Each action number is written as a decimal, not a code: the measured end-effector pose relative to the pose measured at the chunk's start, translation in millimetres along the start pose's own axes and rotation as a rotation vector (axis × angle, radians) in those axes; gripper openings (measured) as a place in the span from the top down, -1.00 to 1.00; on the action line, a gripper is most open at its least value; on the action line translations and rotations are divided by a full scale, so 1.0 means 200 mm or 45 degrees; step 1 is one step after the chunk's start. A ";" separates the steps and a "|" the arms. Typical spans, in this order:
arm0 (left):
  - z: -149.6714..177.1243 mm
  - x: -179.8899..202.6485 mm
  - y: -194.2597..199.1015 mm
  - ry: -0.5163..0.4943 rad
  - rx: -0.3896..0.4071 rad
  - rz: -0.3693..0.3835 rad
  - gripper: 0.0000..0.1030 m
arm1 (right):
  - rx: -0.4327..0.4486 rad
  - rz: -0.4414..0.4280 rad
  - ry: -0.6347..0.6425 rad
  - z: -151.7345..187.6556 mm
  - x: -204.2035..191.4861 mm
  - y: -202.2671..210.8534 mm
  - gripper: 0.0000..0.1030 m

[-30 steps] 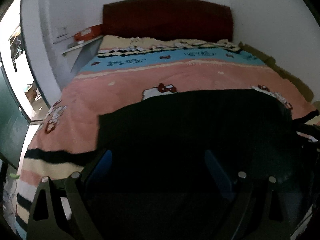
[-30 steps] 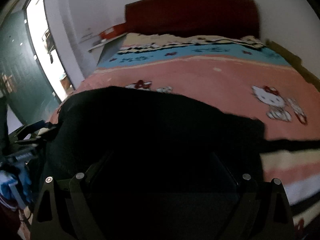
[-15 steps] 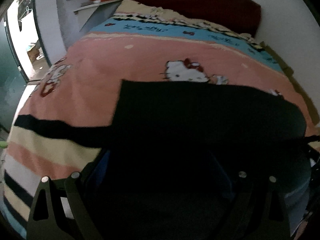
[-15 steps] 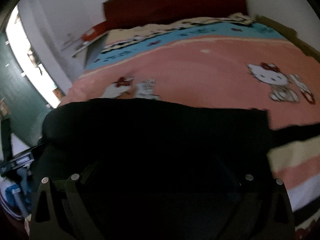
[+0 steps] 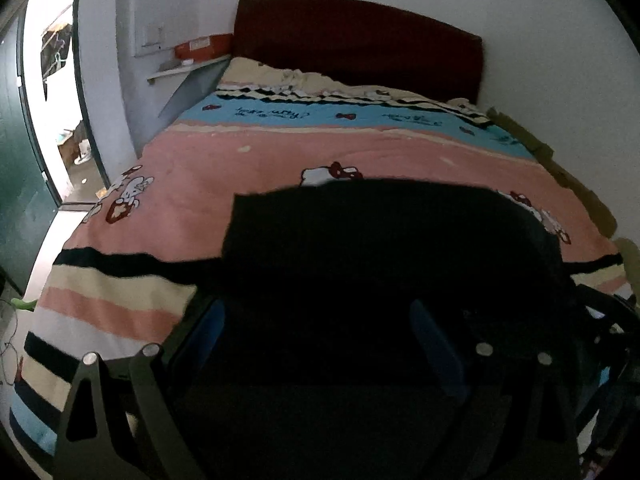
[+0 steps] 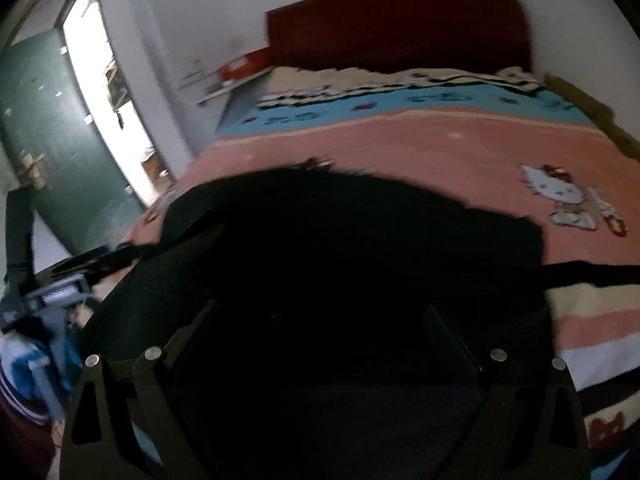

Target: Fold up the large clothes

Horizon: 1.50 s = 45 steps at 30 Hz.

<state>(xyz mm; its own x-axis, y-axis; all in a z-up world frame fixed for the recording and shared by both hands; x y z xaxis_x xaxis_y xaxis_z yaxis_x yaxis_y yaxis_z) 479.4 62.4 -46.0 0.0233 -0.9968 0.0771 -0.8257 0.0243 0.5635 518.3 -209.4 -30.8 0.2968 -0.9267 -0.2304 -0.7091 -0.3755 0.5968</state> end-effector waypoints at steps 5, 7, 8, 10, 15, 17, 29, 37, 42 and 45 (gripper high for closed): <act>0.18 0.00 0.02 -0.019 0.014 -0.018 -0.84 | 0.000 -0.009 0.091 0.12 -0.08 -0.03 -0.91; 0.22 -0.02 0.04 -0.031 0.032 -0.034 -0.84 | 0.014 -0.020 0.063 0.14 -0.05 -0.02 -0.95; 0.23 -0.03 0.05 -0.036 0.036 -0.040 -0.84 | 0.015 -0.023 0.054 0.15 -0.04 -0.01 -0.97; 0.26 -0.04 0.06 -0.064 0.042 -0.058 -0.84 | 0.016 -0.028 0.036 0.17 0.00 0.00 -0.98; 0.33 -0.15 0.08 -0.094 0.032 -0.132 -0.84 | 0.019 -0.013 -0.051 0.23 0.16 0.03 -0.98; 0.35 -0.17 0.10 -0.094 0.028 -0.149 -0.84 | 0.014 0.024 -0.095 0.27 0.25 0.06 -0.98; 0.40 -0.21 0.11 -0.127 0.005 -0.181 -0.84 | -0.051 0.282 -0.149 0.42 0.57 0.23 -0.99; 0.40 -0.22 0.11 -0.130 -0.002 -0.185 -0.84 | -0.044 0.337 -0.256 0.50 0.74 0.30 -0.99; 0.41 -0.23 0.13 -0.138 -0.004 -0.189 -0.84 | -0.047 0.362 -0.226 0.49 0.75 0.33 -0.99; 0.41 -0.23 0.14 -0.144 -0.006 -0.190 -0.84 | -0.044 0.365 -0.212 0.48 0.74 0.34 -0.99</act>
<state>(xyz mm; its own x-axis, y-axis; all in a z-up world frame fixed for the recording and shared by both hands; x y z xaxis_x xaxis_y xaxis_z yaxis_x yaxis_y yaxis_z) 408.8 101.7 -102.0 0.0817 -0.9916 -0.1006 -0.8154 -0.1246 0.5654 453.0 -374.0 -97.8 -0.0224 -0.9852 -0.1699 -0.7258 -0.1008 0.6804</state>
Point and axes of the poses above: each gripper's, at about its wrist camera, not at the fingertips, and y roughly against the way its jaws point, x to its right, z to its underside, the point moved 2 cm from there along -y, roughly the way its jaws point, and after that the axes turned 10 degrees about x, right-handed, at the moved point
